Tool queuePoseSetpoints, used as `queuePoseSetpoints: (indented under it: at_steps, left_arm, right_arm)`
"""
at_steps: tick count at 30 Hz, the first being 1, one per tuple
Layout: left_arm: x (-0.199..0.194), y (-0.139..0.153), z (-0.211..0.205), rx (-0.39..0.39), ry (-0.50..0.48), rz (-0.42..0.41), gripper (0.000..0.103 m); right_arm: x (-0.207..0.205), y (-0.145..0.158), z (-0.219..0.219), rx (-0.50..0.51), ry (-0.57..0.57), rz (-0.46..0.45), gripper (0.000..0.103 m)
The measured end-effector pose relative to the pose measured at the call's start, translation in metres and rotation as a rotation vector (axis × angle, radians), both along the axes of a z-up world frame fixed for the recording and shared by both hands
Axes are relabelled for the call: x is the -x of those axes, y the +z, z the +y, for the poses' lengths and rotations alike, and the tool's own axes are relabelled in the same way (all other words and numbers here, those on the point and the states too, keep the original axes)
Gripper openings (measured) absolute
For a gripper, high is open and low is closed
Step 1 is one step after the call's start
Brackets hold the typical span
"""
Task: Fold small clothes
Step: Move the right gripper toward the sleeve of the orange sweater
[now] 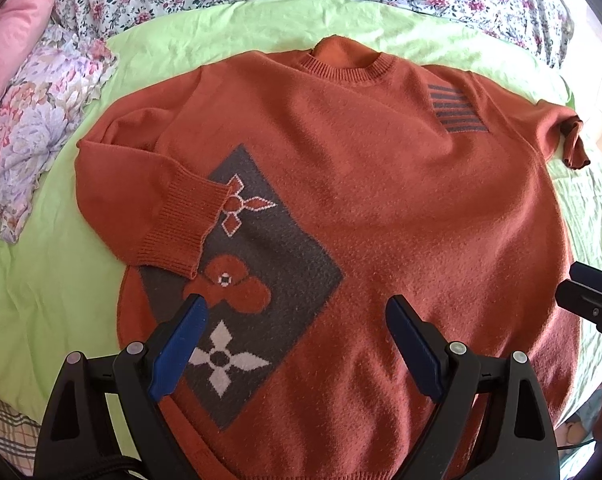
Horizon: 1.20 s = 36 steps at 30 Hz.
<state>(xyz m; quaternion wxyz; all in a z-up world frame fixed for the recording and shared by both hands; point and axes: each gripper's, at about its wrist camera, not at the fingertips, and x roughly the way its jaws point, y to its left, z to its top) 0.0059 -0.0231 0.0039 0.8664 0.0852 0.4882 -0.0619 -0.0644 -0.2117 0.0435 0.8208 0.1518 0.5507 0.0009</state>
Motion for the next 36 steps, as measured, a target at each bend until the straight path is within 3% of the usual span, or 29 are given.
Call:
queuePoseSetpoints:
  at_steps: [11, 20, 27, 30, 36]
  left_arm:
    - [-0.015, -0.001, -0.01, 0.027, -0.032, 0.021, 0.091]
    - [-0.044, 0.004, -0.023, 0.073, -0.028, 0.025, 0.091]
    - [-0.077, 0.016, -0.035, 0.109, -0.011, 0.012, 0.091]
    - [-0.089, 0.018, -0.042, 0.109, -0.012, 0.007, 0.091]
    - [-0.111, 0.01, -0.055, 0.092, -0.007, 0.032, 0.091]
  right_arm:
    - [-0.001, 0.004, -0.037, 0.001, -0.081, -0.011, 0.084]
    - [-0.006, 0.025, -0.125, 0.076, -0.262, -0.056, 0.066]
    - [-0.025, 0.035, -0.191, 0.127, -0.406, -0.094, 0.064]
    - [-0.028, 0.034, -0.216, 0.118, -0.481, -0.103, 0.063]
    - [-0.04, 0.019, -0.26, 0.083, -0.589, -0.108, 0.047]
